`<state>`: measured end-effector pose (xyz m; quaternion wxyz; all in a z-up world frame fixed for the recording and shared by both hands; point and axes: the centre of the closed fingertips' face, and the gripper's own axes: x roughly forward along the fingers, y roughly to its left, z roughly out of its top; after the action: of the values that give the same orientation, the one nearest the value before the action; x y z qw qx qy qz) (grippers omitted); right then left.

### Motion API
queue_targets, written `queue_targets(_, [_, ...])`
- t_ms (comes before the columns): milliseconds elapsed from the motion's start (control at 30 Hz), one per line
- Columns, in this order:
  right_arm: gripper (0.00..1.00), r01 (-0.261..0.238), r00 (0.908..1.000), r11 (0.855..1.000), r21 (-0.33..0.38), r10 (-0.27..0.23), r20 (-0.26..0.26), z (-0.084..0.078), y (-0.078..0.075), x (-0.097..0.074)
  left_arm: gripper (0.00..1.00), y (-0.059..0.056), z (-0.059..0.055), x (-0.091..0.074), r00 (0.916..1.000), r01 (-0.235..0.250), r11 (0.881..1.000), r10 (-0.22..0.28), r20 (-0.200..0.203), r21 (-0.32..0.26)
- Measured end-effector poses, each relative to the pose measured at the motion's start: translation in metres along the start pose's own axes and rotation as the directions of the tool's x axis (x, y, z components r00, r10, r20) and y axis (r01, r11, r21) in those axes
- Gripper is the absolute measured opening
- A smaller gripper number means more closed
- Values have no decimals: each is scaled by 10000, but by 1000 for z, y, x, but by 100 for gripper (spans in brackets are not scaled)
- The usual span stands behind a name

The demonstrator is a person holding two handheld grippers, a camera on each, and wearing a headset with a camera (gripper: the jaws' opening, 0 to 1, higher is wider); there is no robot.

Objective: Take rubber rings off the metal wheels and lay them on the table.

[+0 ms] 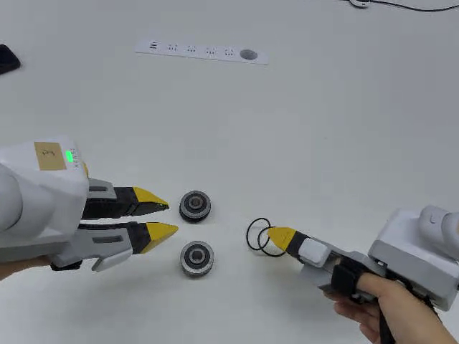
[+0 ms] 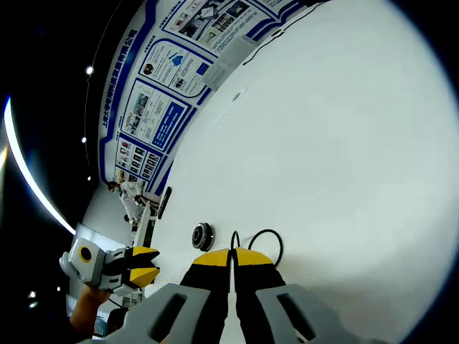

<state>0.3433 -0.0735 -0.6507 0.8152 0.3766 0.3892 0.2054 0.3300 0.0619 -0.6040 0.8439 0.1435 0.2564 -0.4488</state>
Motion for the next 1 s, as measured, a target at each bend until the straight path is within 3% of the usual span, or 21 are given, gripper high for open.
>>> queue_targets(167, [2, 319, 9993, 9991, 274, -325, 197, 4, -11, -4, 17, 0, 1, 1, 9999, -32, 9999, 33, 96, -122])
queue_targets(267, [3, 711, 9975, 9966, 423, -710, -36, 0, -19, -5, 16, 0, 1, 1, 10000, 8, 9999, -7, 90, -120])
queue_targets(400, [2, 959, 9953, 9941, 508, -962, 45, 0, -24, -7, 16, 0, -1, 2, 10000, 48, 9999, -48, -6, -118])
queue_targets(533, [3, 1170, 9930, 9931, -10, -1170, -166, -1, -27, -8, 17, -1, -5, 5, 9997, 172, 9998, -173, -188, -20])
queue_targets(633, [7, 1316, 9913, 9908, -301, -1317, -3, 4, -28, -10, 17, 0, -12, 6, 9985, 279, 9995, -271, -482, 146])
queue_targets(833, [7, 1186, 9916, 9921, -412, -1162, 562, 25, -26, -16, 18, 8, -14, 10, 9975, 328, 9992, -313, -626, 227])
queue_targets(1000, [7, 766, 9915, 9965, -332, -726, 1078, 37, -12, -19, 17, 18, -10, 21, 9968, 451, 9984, -427, -672, 351])
